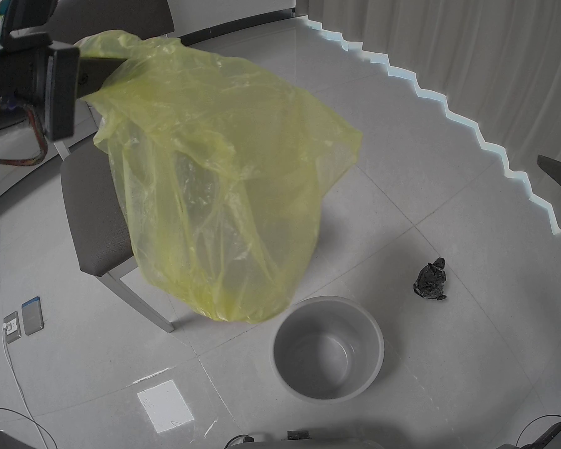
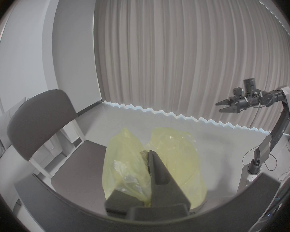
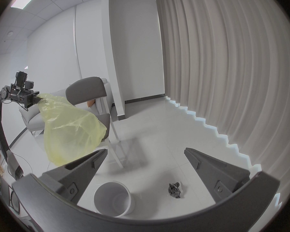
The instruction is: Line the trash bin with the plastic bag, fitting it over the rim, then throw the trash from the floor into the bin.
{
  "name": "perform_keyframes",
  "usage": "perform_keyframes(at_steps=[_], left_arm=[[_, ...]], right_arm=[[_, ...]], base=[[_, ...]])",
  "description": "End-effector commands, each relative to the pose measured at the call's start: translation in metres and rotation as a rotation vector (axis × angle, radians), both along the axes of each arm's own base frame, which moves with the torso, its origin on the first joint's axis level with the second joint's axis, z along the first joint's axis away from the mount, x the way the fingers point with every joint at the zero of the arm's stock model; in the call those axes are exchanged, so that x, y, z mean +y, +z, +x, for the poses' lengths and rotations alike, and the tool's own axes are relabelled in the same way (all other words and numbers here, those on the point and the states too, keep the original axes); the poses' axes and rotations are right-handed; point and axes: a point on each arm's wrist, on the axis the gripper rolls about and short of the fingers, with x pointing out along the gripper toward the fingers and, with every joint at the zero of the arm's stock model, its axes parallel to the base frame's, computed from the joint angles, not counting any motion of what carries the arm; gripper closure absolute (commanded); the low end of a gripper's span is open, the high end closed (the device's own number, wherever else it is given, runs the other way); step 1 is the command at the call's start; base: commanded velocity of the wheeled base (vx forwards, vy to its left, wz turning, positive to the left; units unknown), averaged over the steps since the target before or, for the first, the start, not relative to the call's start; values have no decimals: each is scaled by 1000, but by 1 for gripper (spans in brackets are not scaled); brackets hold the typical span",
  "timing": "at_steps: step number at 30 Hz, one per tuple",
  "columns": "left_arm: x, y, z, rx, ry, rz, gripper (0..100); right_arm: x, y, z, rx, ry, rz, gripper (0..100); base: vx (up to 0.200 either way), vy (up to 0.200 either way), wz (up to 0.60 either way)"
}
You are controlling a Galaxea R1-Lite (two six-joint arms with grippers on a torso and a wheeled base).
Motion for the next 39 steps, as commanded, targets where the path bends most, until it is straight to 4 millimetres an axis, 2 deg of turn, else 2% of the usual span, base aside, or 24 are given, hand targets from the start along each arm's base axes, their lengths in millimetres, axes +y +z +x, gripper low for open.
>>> perform_keyframes(at_steps=[1,13,20,22,27,30,35,39], left_arm=[[-19,-15,8,13,-64,37,100],[-52,-22,-4,29,-260,62,100],[-68,-16,-4,-21,-314,25,100],[-70,-14,-6,-27,-329,19,100],[-72,-14,-8,-24,-379,12,100],[-75,-16,-6,-22,-383,13,100],[-83,-18,1,-34,-379,3,100],[-87,-19,5,-39,-378,-1,100]], right_arm=[[8,-5,39,80,45,-6,0],[25,-1,77,137,156,43,0],[49,-17,93,218,238,43,0],[54,-22,101,235,251,40,0],[68,-30,143,278,253,48,0],[71,-35,156,306,246,77,0],[71,-46,152,346,248,68,0],[63,-48,125,345,255,41,0]], base=[[0,0,0],[0,0,0],[0,0,0],[0,0,0],[0,0,0],[0,0,0],[0,0,0],[0,0,0]])
